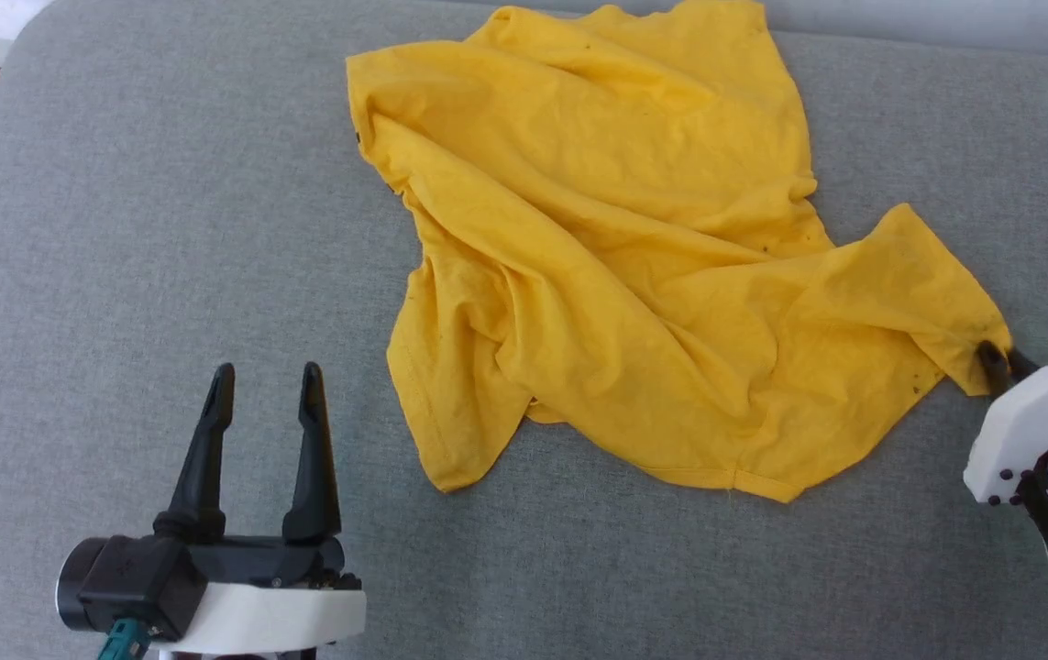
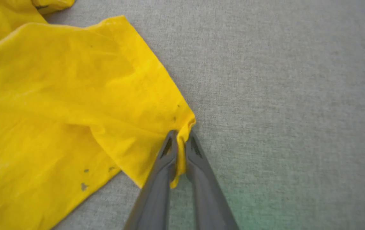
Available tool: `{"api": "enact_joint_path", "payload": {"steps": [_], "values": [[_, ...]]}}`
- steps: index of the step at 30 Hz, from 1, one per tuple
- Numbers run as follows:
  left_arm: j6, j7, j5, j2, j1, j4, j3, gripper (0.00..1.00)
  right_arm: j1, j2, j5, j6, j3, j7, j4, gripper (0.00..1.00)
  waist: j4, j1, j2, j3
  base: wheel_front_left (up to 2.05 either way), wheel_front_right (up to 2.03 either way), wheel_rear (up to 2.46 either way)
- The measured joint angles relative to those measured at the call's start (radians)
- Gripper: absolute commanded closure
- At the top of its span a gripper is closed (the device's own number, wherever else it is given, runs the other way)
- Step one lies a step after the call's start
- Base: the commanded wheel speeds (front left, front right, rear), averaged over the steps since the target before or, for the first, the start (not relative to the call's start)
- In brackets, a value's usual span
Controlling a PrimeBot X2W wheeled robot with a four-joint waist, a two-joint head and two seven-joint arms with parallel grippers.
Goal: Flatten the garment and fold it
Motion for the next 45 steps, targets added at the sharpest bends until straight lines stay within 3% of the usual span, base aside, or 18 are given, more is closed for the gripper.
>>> {"api": "enact_joint_path", "payload": {"steps": [5,13,17,18,19,20,23,26,31,38,45], "values": [[-0.001,0.0,0.002,-0.002,-0.001,0.007,0.003,0.0,-0.005,0.018,0.015,0.0,-0.057,-0.014,-0.029,1.0,-0.013,0.0,0.0,-0.006,0.0,0.0,0.0],[-0.014,0.0,0.002,-0.013,-0.001,0.034,-0.004,0.0,0.047,-0.112,-0.091,0.001,-0.347,-0.046,-0.095,1.0,-0.03,-0.0001,0.0,-0.028,0.0,0.0,0.0],[-0.019,0.0,0.0,-0.014,-0.001,0.046,-0.009,0.0,0.057,-0.145,-0.152,0.001,-0.421,-0.104,-0.061,1.0,-0.029,0.0,0.0,-0.032,0.0,0.0,0.0],[-0.019,0.0,0.0,-0.014,-0.001,0.049,-0.01,0.0,0.053,-0.147,-0.167,0.001,-0.432,-0.123,-0.045,0.75,-0.028,0.0,0.0,-0.033,0.0,0.0,0.0],[-0.019,0.001,0.0,-0.013,-0.001,0.051,-0.011,0.0,0.05,-0.147,-0.185,0.001,-0.435,-0.14,-0.027,0.42,-0.028,-0.0001,0.0,-0.034,0.0,0.0,0.0],[-0.022,0.002,-0.001,-0.012,-0.001,0.052,-0.012,0.0,0.051,-0.148,-0.205,0.001,-0.43,-0.158,-0.013,0.0,-0.027,-0.0001,0.0,-0.035,0.0,0.0,0.0],[-0.026,0.01,-0.001,-0.01,-0.001,0.055,-0.014,0.0,0.03,-0.12,-0.203,0.001,-0.386,-0.206,-0.01,0.0,-0.021,-0.0001,0.0,-0.041,0.0,0.0,0.0],[-0.026,0.011,-0.001,-0.007,-0.001,0.054,-0.012,0.0,0.002,-0.066,-0.149,0.001,-0.277,-0.226,-0.083,0.0,-0.019,-0.0001,0.0,-0.046,0.0,0.0,0.0],[-0.026,0.012,-0.009,-0.008,-0.001,0.056,-0.017,0.0,0.014,-0.004,0.035,0.001,-0.043,-0.1,-0.243,0.0,-0.021,0.0,0.0,-0.051,0.0,0.0,0.0],[-0.026,0.01,-0.009,-0.009,-0.004,0.055,-0.022,0.0,0.174,-0.079,0.136,0.001,0.212,0.163,-0.43,0.0,-0.023,-0.0001,0.0,-0.062,0.0,0.0,0.0],[-0.026,0.01,-0.009,-0.012,-0.015,0.054,-0.024,0.0,0.299,-0.153,0.204,0.0,0.343,0.322,-0.536,0.0,-0.021,-0.0002,0.0,-0.068,0.0,0.0,0.0]]}}
